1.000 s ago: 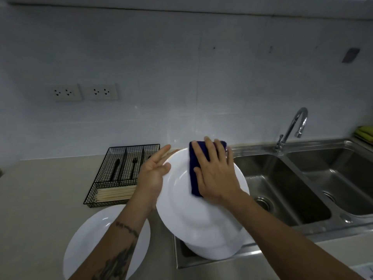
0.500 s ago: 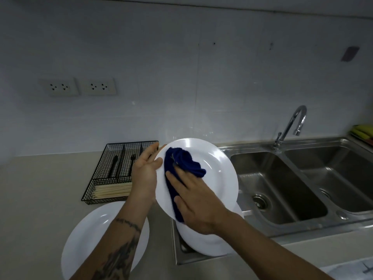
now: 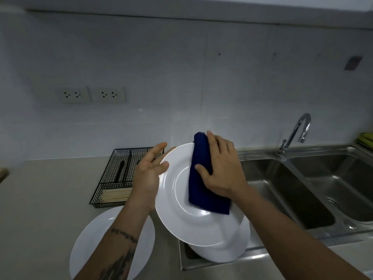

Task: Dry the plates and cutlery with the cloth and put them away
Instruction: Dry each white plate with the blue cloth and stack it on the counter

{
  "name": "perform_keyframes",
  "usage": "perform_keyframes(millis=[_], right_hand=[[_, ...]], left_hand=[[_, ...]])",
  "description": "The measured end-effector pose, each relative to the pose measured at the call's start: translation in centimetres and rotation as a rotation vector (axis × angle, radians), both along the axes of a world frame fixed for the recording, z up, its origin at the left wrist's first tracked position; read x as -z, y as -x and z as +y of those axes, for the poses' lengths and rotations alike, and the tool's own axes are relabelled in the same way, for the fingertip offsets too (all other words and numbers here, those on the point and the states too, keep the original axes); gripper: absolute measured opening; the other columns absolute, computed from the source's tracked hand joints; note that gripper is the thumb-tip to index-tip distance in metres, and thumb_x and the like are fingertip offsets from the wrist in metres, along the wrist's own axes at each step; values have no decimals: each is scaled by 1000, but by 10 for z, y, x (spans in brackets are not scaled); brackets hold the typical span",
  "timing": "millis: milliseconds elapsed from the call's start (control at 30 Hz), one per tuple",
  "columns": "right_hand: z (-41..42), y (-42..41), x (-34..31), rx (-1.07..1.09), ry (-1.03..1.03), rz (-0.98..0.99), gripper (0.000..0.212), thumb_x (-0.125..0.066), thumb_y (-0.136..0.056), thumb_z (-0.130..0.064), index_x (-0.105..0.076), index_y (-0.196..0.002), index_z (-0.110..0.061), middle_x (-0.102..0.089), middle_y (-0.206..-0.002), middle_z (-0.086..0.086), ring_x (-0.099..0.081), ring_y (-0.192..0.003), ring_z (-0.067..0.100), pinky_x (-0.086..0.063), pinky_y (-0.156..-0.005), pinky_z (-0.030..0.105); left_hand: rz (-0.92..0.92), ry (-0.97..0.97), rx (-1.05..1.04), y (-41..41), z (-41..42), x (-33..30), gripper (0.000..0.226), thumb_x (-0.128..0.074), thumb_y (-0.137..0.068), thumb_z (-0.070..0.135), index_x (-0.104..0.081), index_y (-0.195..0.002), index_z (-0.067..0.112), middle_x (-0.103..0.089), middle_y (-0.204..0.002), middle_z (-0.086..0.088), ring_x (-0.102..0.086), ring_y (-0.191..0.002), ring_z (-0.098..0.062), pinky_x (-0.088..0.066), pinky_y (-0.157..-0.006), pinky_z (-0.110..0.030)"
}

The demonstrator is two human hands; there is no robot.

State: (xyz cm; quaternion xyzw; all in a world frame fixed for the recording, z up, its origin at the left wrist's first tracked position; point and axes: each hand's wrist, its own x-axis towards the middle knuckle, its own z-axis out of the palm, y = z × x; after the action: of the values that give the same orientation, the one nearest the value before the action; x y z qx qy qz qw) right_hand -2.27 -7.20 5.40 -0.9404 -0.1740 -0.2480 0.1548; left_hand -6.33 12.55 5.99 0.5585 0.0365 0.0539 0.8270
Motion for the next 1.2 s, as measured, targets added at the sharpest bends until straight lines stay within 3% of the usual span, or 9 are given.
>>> perform_keyframes(millis=[167, 333, 467, 533, 667, 800, 900, 1067, 1200], right_hand=[[1, 3, 9, 105, -47, 46, 77, -42, -84, -57, -22, -148, -20, -50, -123, 6, -49, -100, 25, -43, -91, 43], [20, 6, 6, 37, 3, -9, 72, -43, -86, -50, -21, -148, -19, -45, -126, 7, -45, -106, 26, -40, -95, 43], [27, 7, 3, -44, 98, -99, 68, -41, -88, -48, -26, -149, -20, -43, -132, 7, -43, -115, 28, -33, -101, 45], [21, 9, 4, -9, 103, -85, 67, -41, -90, -50, -26, -149, -22, -45, -130, 6, -44, -111, 27, -38, -95, 44], [6, 15, 10, 5, -46, 112, 61, -51, -92, -47, -27, -144, -25, -48, -122, 4, -50, -104, 25, -46, -82, 38], [5, 16, 8, -46, -176, 177, 58, -60, -91, -42, -32, -139, -27, -48, -128, -2, -50, -111, 21, -43, -85, 35], [8, 14, 1, -62, -224, 143, 60, -62, -90, -39, -32, -140, -26, -48, -130, -2, -51, -110, 21, -43, -85, 34], [-13, 14, 6, -94, -488, 262, 53, -62, -91, -35, -35, -135, -30, -56, -117, -10, -55, -100, 12, -45, -82, 29], [-17, 13, 14, -42, -544, 348, 46, -62, -91, -34, -36, -130, -30, -58, -107, -11, -59, -94, 13, -52, -77, 33]], left_hand=[[-20, -28, -16, 3, 6, -3, 49, -51, -89, -9, -63, -124, 24, -71, -120, -3, -69, -101, -36, -57, -83, -46], [-53, -102, 59, 4, 2, -5, 47, -50, -90, -10, -62, -124, 21, -71, -119, -6, -68, -103, -35, -55, -86, -49], [-58, -25, 61, 8, 0, 2, 47, -51, -88, -12, -63, -123, 19, -70, -118, -12, -69, -95, -32, -54, -87, -48], [-49, 30, 26, 12, 6, 8, 48, -50, -88, -12, -62, -123, 18, -70, -118, -12, -68, -95, -33, -54, -86, -50], [-20, 100, 23, 24, 17, 23, 49, -49, -87, -11, -61, -125, 17, -68, -124, -8, -66, -106, -34, -54, -89, -49], [-37, -150, 82, 19, 25, 15, 52, -53, -86, -9, -63, -127, 21, -67, -126, -1, -64, -114, -34, -52, -95, -51], [-109, -239, 81, 14, 25, -3, 56, -49, -90, -14, -61, -126, 27, -71, -119, 2, -69, -104, -25, -58, -86, -41], [-182, -97, 7, 11, 30, -7, 55, -51, -88, -13, -59, -128, 24, -74, -104, -5, -72, -84, -23, -60, -70, -35], [-151, -38, 37, 5, 29, 1, 54, -50, -88, -11, -59, -129, 22, -74, -105, -2, -69, -87, -25, -59, -73, -40]])
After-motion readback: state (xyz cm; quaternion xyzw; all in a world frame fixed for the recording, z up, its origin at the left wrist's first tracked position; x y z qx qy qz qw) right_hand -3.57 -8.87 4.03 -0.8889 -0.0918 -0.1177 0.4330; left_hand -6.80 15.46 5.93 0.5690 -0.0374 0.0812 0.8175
